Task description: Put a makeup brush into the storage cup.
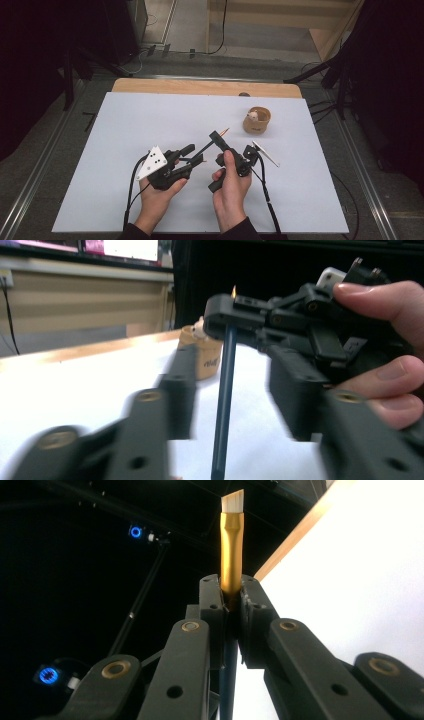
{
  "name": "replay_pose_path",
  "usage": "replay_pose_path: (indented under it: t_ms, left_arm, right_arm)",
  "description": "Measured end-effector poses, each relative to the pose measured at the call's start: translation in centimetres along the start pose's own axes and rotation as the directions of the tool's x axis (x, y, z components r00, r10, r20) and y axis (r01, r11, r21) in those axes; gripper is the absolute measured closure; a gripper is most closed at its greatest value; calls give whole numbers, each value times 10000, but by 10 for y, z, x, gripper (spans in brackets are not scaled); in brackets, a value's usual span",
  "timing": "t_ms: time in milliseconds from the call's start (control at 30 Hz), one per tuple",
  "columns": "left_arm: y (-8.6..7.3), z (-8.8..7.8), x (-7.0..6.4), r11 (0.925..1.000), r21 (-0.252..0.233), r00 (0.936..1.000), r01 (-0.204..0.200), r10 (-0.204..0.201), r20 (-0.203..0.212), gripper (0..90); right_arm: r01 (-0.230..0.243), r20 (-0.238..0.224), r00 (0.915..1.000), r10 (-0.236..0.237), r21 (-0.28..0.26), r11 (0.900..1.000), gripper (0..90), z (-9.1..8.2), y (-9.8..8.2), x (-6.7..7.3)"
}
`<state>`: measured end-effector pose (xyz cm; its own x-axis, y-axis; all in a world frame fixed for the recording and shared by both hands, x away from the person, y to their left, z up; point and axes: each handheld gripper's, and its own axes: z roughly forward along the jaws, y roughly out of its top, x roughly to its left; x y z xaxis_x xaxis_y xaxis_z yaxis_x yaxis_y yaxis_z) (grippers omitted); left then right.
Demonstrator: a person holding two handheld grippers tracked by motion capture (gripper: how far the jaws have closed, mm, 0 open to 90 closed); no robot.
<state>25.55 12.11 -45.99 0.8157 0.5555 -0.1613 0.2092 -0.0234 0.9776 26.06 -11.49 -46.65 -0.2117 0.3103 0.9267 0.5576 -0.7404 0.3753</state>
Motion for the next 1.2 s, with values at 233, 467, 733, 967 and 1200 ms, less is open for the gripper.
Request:
replay_pose_path:
  t_ms: [233,467,733,967,1200]
  left_arm:
    - [2,-3,7,9968,733,9995,310,-315,61,72]
    - [2,-14,14,9971,740,9996,189,-204,193,0]
    - [2,-29,24,9972,717,9997,198,-188,-142,0]
    - [0,-43,35,9969,762,9994,194,-170,-317,0]
    - [-6,-59,44,9967,803,9990,123,-88,-441,0]
  right_arm:
    - [1527,24,9883,-1527,-244,9880,844,-3,7,4]
    - [3083,286,9512,-3072,-464,9502,844,-7,13,9]
    - [4927,570,8698,-4902,-459,8690,844,-14,25,11]
    - [5930,763,8042,-5894,-362,8044,844,-17,32,12]
    - [6521,944,7563,-6474,-276,7577,843,-21,40,13]
